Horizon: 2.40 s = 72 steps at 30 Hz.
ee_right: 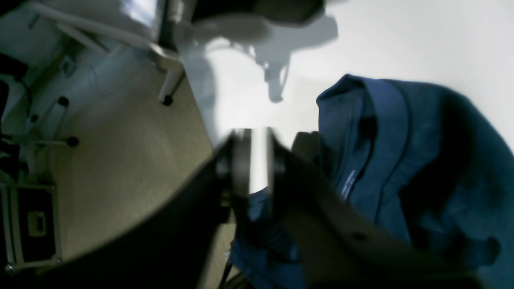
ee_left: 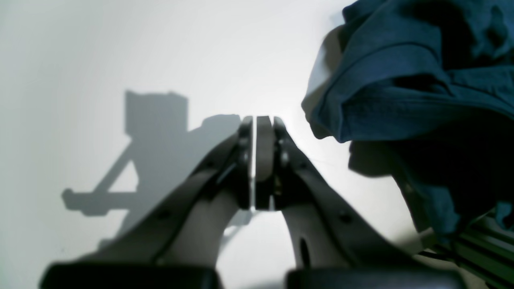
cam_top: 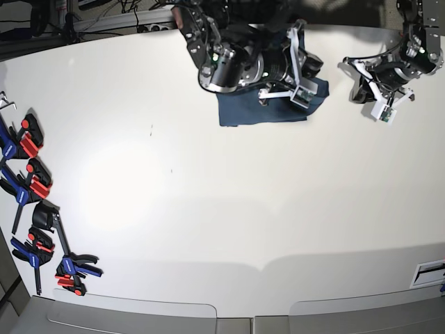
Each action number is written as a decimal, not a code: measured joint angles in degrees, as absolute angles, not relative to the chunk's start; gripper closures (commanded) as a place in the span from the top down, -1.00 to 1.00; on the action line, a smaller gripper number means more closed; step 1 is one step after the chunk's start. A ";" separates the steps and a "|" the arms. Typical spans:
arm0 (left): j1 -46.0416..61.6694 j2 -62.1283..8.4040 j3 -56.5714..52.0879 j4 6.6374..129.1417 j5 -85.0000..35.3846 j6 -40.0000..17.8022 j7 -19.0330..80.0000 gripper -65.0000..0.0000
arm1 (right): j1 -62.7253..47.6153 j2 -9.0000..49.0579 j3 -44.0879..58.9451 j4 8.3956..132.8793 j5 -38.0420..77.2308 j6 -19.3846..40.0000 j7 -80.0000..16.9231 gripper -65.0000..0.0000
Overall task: Fold the T-shirt properly
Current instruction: 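Press the right gripper onto the folded bundle to flatten it, then grasp the folded bundle's edge with the right gripper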
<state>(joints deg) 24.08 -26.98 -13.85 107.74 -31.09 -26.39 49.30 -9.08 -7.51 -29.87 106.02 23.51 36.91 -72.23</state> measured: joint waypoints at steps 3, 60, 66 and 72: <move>24.10 -26.98 -13.85 107.74 -31.11 -26.39 49.28 -1.00 | -10.59 -7.14 -29.87 106.37 23.53 36.88 -72.49 -0.21; 24.08 -26.98 -13.85 107.74 -31.09 -26.39 47.83 -1.00 | -16.97 -5.58 -29.87 106.63 18.92 29.54 -67.05 -1.00; 24.08 -27.00 -13.85 107.74 -31.09 -26.39 47.62 -1.00 | -16.08 -5.58 -29.87 106.59 25.96 32.86 -64.99 -1.00; 24.08 -27.00 -13.85 107.74 -31.09 -26.39 47.59 -1.00 | -16.21 -5.98 -29.87 106.61 34.57 37.56 -63.88 -1.00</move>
<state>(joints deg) 24.08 -27.00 -13.85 107.74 -31.09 -26.39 47.59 -16.21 -5.98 -29.87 106.61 34.57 37.56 -63.88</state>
